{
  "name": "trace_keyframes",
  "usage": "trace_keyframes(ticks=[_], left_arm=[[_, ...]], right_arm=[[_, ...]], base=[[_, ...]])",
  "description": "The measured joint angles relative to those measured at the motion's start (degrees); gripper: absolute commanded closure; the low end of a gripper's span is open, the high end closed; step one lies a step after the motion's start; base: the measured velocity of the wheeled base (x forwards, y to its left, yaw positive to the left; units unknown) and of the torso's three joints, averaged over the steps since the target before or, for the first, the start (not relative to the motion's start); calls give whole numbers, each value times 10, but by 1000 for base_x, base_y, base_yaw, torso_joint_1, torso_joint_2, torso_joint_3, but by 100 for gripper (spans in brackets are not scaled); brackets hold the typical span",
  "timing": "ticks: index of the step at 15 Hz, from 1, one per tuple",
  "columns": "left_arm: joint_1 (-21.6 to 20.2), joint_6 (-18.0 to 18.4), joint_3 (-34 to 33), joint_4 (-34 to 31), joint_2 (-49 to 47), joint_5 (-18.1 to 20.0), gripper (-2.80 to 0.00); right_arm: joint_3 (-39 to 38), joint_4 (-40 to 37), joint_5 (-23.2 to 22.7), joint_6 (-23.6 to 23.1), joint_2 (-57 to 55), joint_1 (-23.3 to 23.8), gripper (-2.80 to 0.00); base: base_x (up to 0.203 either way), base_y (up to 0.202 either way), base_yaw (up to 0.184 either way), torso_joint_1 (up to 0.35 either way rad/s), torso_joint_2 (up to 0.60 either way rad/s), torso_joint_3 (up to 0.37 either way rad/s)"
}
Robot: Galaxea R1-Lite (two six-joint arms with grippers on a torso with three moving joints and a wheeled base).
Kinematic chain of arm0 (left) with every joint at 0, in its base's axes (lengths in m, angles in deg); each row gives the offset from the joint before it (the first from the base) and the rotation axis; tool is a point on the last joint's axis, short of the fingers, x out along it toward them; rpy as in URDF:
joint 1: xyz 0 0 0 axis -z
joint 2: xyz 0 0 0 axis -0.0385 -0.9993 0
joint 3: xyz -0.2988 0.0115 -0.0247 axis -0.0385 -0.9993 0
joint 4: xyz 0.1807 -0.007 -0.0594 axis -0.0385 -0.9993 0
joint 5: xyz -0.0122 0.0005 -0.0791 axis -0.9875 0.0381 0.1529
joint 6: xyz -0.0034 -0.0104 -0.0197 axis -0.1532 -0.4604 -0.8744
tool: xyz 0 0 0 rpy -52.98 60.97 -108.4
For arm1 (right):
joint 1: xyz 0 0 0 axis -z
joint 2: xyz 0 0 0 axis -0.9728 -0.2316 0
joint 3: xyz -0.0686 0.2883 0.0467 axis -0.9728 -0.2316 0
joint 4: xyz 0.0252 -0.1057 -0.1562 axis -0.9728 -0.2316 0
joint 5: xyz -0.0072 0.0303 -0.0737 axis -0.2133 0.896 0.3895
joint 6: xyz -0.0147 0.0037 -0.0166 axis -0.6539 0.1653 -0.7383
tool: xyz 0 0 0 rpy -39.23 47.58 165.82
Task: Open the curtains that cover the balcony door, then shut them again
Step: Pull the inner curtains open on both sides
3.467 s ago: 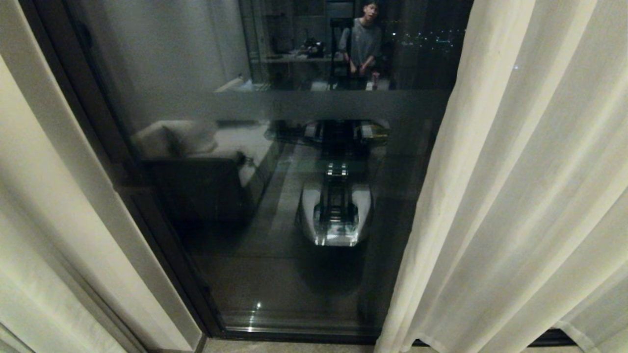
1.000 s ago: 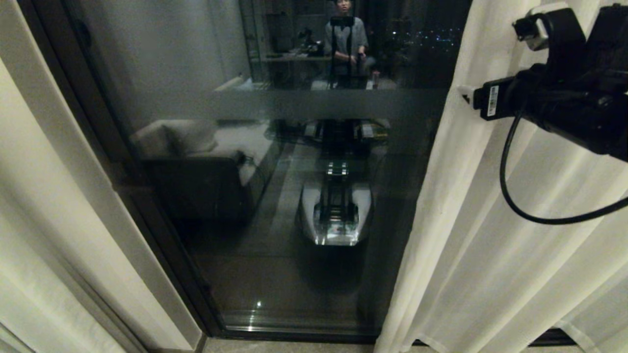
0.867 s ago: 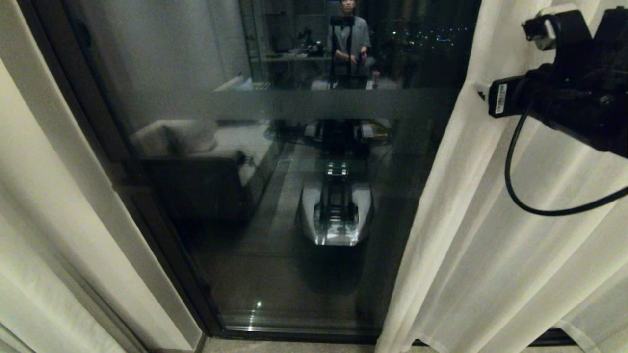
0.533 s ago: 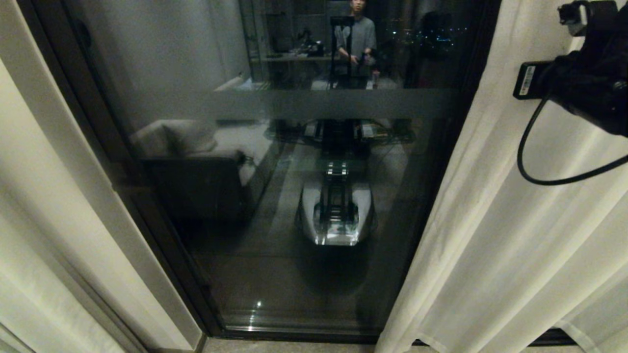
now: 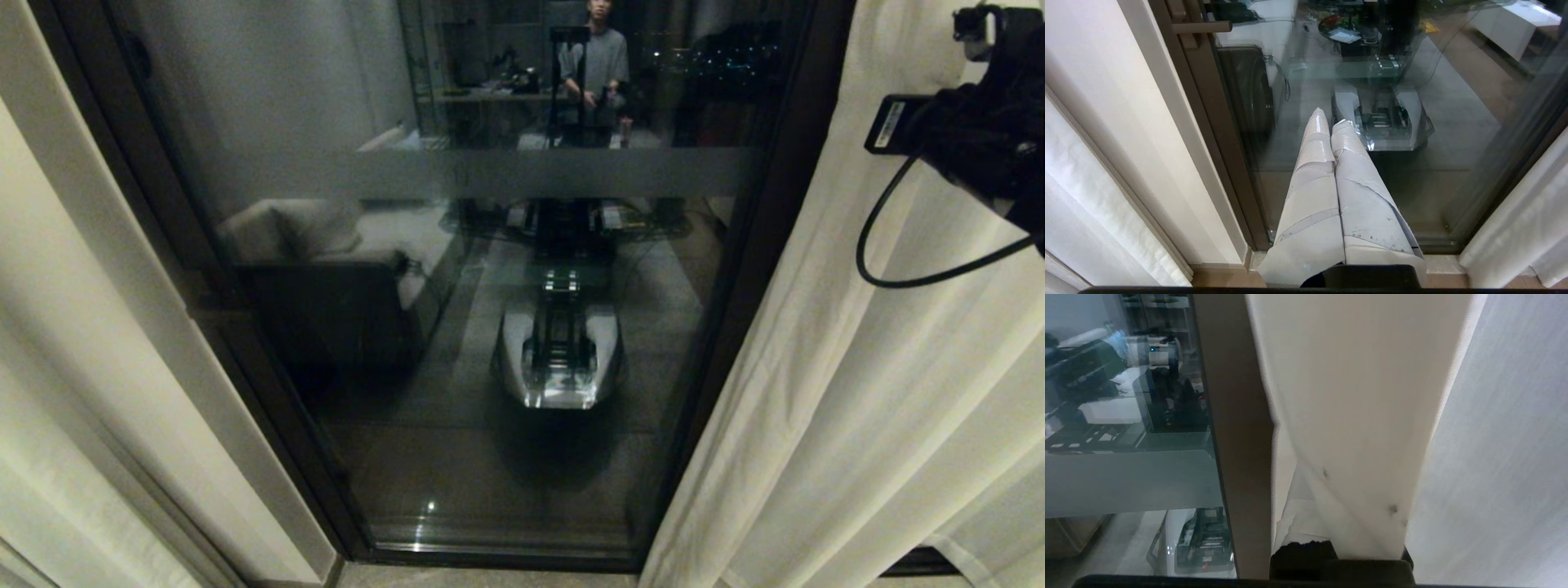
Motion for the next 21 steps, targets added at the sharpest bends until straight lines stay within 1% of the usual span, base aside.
trace_keyframes(ticks=[9,14,21], left_arm=[[0,0,0,0,0,0,0],[0,0,0,0,0,0,0],[0,0,0,0,0,0,0]], right_arm=[[-1,12,3,-4,8,2,0],[-16,14,4,-4,14,30,0],[-17,15,3,-3,19,44,0]], base=[[0,0,0,0,0,0],[0,0,0,0,0,0],[0,0,0,0,0,0]])
